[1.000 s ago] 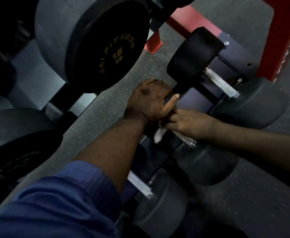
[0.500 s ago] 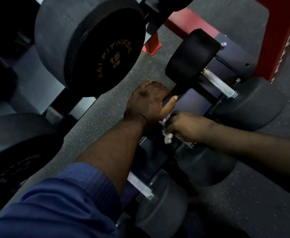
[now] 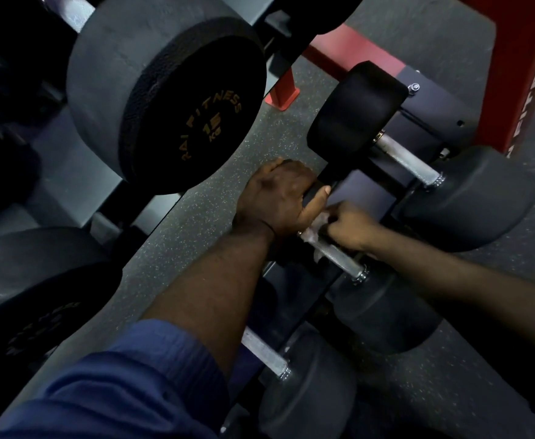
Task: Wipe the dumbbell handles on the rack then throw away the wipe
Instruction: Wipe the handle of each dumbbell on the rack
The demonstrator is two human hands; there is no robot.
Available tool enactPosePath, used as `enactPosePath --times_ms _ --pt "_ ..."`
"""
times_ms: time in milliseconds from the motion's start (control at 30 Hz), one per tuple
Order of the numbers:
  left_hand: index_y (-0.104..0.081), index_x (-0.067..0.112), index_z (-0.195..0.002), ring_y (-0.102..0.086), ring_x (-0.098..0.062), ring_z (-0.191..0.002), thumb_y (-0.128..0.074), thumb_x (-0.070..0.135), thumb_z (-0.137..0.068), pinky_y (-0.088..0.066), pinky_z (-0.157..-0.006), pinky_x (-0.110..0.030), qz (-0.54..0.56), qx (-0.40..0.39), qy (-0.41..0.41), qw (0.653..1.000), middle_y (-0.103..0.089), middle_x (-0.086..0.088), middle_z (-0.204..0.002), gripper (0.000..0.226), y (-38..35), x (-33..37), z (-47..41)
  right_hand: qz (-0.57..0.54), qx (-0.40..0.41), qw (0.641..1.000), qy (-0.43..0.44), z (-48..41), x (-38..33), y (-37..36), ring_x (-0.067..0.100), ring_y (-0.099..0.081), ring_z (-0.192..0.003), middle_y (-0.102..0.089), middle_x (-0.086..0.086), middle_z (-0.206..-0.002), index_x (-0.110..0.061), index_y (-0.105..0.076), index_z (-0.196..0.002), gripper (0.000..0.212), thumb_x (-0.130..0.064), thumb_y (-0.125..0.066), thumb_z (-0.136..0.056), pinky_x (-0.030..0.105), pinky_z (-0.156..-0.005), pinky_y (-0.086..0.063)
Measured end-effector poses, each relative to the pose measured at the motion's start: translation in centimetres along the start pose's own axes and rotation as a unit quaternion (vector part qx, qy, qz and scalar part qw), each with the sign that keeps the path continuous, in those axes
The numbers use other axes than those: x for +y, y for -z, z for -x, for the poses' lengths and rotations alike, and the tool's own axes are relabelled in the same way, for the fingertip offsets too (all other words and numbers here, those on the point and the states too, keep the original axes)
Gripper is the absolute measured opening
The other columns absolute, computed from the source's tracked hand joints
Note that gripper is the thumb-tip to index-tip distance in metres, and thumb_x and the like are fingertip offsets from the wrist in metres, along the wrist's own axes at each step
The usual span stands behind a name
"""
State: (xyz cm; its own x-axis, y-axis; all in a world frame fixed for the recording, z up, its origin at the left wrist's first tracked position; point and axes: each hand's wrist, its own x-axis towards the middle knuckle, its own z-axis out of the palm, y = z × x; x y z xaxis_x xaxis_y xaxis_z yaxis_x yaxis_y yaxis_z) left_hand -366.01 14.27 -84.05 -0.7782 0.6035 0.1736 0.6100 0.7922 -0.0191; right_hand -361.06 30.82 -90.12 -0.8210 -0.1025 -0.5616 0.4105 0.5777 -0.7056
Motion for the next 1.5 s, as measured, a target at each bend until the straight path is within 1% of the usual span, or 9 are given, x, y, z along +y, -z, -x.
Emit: enactPosePath --times_ms 367,500,633,800,967,1133,1267,1367,1500 --pt "-0.073 0.026 -0.099 -0.064 -0.017 -0.106 -0.043 0.052 -0.103 -0.038 -0.110 -0.032 0.017 0.008 0.001 1.000 -0.072 0.007 -0.103 0.040 0.4 0.2 0.0 0.163 0.040 0.981 0.094 2.9 -2.1 -1.0 0.039 -0.066 -0.093 -0.070 0.021 -0.106 -0.004 -0.065 -0.105 0.023 -0.021 -0.061 -0.091 0.036 -0.071 -0.051" --pt "-0.073 0.028 -0.101 -0.063 -0.015 -0.108 -0.039 0.053 -0.104 -0.034 -0.111 -0.029 0.001 -0.001 -0.010 1.000 -0.072 0.009 -0.105 0.042 0.5 0.3 0.1 0.252 -0.047 0.953 0.164 2.2 -2.9 -1.0 0.037 -0.064 -0.106 -0.067 0.020 -0.116 0.002 -0.066 -0.116 0.029 -0.020 -0.061 -0.097 0.035 -0.081 -0.045" --pt "-0.072 0.027 -0.098 -0.064 -0.015 -0.104 -0.040 0.050 -0.105 -0.038 -0.109 -0.032 0.005 -0.002 -0.014 1.000 -0.071 0.008 -0.101 0.041 0.5 0.1 0.0 0.159 -0.113 0.973 0.127 -0.2 -1.4 0.8 0.025 -0.061 -0.081 -0.066 0.005 -0.090 -0.009 -0.068 -0.102 0.016 -0.007 -0.052 -0.098 0.027 -0.061 -0.044" --pt "-0.072 0.028 -0.102 -0.063 -0.014 -0.107 -0.037 0.052 -0.104 -0.035 -0.111 -0.031 -0.001 -0.011 -0.012 1.000 -0.071 0.009 -0.104 0.042 0.7 0.2 0.0 0.230 -0.059 0.965 0.112 0.5 -0.3 -0.3 0.034 -0.069 -0.095 -0.072 0.016 -0.106 -0.008 -0.069 -0.105 0.023 -0.025 -0.060 -0.092 0.041 -0.082 -0.057" --pt "-0.072 0.024 -0.097 -0.064 -0.019 -0.102 -0.043 0.047 -0.104 -0.037 -0.106 -0.033 -0.002 0.006 -0.024 1.000 -0.071 0.004 -0.100 0.037 0.8 0.3 -0.1 0.255 0.055 0.951 0.165 2.9 -1.0 -2.5 0.033 -0.068 -0.078 -0.070 0.016 -0.092 -0.008 -0.067 -0.099 0.020 -0.026 -0.063 -0.091 0.037 -0.067 -0.056" --pt "-0.072 0.026 -0.099 -0.065 -0.018 -0.104 -0.046 0.046 -0.103 -0.041 -0.106 -0.036 0.019 0.003 -0.018 1.000 -0.072 0.007 -0.102 0.033 1.0 0.4 0.1 0.102 -0.063 0.987 0.108 0.0 -0.1 -3.6 0.020 -0.063 -0.106 -0.066 -0.001 -0.116 -0.016 -0.063 -0.126 0.048 -0.041 -0.075 -0.087 0.027 -0.090 -0.050" --pt "-0.073 0.028 -0.102 -0.064 -0.016 -0.106 -0.041 0.049 -0.104 -0.040 -0.107 -0.036 0.002 -0.008 -0.013 1.000 -0.071 0.008 -0.105 0.038 0.9 0.4 0.0 -0.111 -0.174 0.978 0.000 -2.6 -0.9 -4.1 0.038 -0.060 -0.060 -0.065 0.025 -0.076 0.008 -0.066 -0.092 0.021 -0.012 -0.071 -0.090 0.035 -0.057 -0.049" --pt "-0.073 0.028 -0.102 -0.064 -0.016 -0.105 -0.040 0.050 -0.104 -0.041 -0.106 -0.037 0.001 -0.011 -0.011 1.000 -0.072 0.009 -0.104 0.040 0.5 0.2 0.2 -0.164 -0.235 0.957 -0.041 -3.4 -1.1 -2.9 0.028 -0.053 -0.060 -0.059 0.017 -0.065 0.009 -0.068 -0.093 0.016 0.000 -0.077 -0.083 0.029 -0.051 -0.046" --pt "-0.073 0.025 -0.099 -0.064 -0.018 -0.102 -0.039 0.053 -0.103 -0.042 -0.104 -0.036 -0.008 -0.008 -0.011 1.000 -0.072 0.006 -0.102 0.043 0.4 0.2 0.1 -0.038 0.006 0.999 -0.001 -1.0 -2.3 -4.9 0.022 -0.066 -0.085 -0.070 0.000 -0.091 -0.018 -0.070 -0.103 0.029 -0.033 -0.080 -0.080 0.025 -0.058 -0.054"
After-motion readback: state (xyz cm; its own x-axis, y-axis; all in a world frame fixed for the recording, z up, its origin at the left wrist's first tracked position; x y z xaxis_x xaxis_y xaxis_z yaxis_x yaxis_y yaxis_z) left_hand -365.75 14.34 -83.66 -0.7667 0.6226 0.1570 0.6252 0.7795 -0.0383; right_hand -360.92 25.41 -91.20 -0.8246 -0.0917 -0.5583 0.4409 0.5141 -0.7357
